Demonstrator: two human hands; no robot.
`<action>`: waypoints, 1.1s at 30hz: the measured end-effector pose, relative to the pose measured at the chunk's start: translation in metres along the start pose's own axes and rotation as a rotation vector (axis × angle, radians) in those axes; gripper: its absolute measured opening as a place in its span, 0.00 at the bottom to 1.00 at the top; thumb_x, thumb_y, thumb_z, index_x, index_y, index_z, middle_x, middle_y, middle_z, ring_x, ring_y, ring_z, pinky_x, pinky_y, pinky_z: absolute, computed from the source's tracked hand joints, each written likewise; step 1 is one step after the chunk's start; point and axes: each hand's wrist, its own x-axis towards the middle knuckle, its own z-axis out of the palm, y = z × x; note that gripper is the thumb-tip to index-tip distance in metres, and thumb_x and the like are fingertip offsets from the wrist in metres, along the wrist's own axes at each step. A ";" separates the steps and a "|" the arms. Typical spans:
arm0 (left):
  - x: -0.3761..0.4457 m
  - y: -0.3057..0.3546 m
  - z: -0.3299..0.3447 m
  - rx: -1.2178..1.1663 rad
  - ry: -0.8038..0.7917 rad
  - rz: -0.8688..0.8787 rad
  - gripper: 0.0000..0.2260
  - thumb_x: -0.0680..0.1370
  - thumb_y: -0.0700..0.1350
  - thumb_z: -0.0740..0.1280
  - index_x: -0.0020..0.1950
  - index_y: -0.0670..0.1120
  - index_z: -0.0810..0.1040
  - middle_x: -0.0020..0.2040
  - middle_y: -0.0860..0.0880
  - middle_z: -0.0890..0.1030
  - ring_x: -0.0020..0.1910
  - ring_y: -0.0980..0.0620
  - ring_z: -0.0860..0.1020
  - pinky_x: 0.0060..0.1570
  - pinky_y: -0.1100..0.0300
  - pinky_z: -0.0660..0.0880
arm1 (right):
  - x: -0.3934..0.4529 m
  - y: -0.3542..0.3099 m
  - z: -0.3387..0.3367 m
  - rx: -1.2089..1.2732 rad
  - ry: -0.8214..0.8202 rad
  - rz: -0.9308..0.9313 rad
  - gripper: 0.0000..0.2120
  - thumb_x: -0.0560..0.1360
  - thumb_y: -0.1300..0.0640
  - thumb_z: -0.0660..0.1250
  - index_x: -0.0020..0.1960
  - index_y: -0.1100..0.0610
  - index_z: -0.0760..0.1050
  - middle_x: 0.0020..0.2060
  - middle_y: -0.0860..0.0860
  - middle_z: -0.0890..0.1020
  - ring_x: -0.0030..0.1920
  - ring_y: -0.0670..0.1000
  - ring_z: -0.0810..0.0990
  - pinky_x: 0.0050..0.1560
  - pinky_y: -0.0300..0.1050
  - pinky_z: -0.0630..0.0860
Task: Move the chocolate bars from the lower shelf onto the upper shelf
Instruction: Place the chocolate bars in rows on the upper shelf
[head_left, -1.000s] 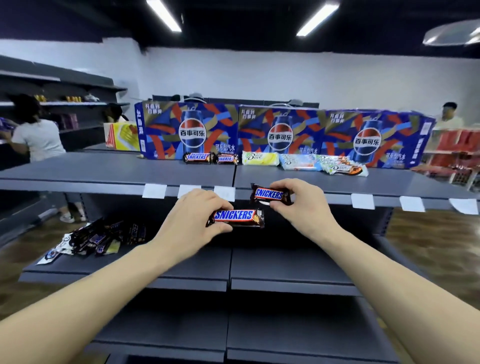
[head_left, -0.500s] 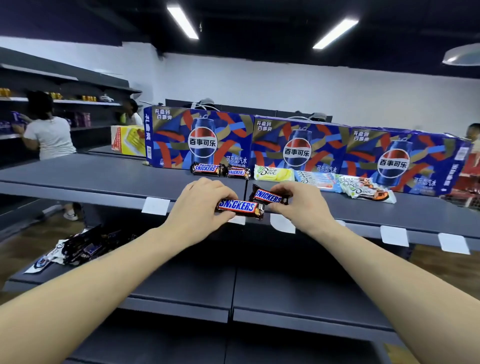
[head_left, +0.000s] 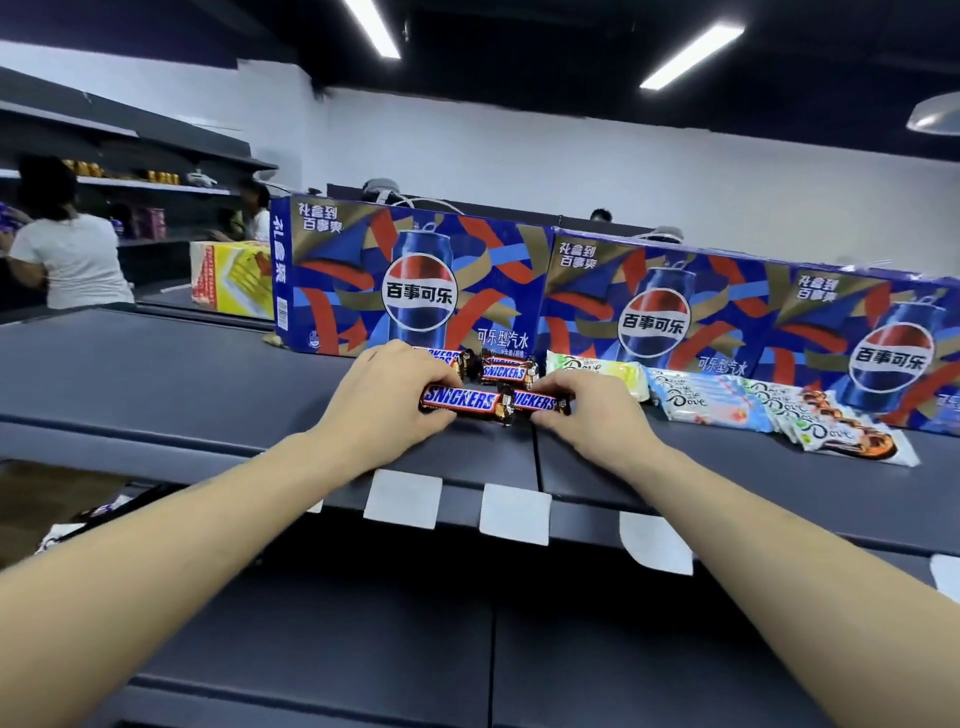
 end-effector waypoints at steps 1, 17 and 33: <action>0.003 -0.006 0.002 0.001 0.002 -0.005 0.11 0.71 0.52 0.72 0.52 0.55 0.81 0.47 0.57 0.81 0.47 0.53 0.74 0.51 0.58 0.68 | 0.005 0.001 0.004 -0.006 0.001 0.003 0.14 0.72 0.51 0.74 0.58 0.46 0.80 0.54 0.45 0.83 0.56 0.48 0.78 0.57 0.49 0.75; 0.038 -0.071 0.031 0.172 -0.111 -0.060 0.13 0.71 0.51 0.71 0.55 0.52 0.81 0.49 0.53 0.83 0.47 0.50 0.75 0.46 0.59 0.64 | 0.059 0.016 0.035 -0.094 0.007 -0.026 0.16 0.70 0.49 0.75 0.58 0.48 0.81 0.59 0.49 0.76 0.60 0.52 0.73 0.61 0.49 0.72; 0.042 -0.071 0.023 0.150 -0.149 -0.110 0.19 0.73 0.51 0.70 0.63 0.51 0.78 0.56 0.50 0.78 0.55 0.47 0.72 0.51 0.53 0.70 | 0.052 0.007 0.034 -0.085 0.032 -0.037 0.24 0.71 0.51 0.73 0.66 0.50 0.76 0.65 0.51 0.72 0.65 0.54 0.67 0.67 0.45 0.64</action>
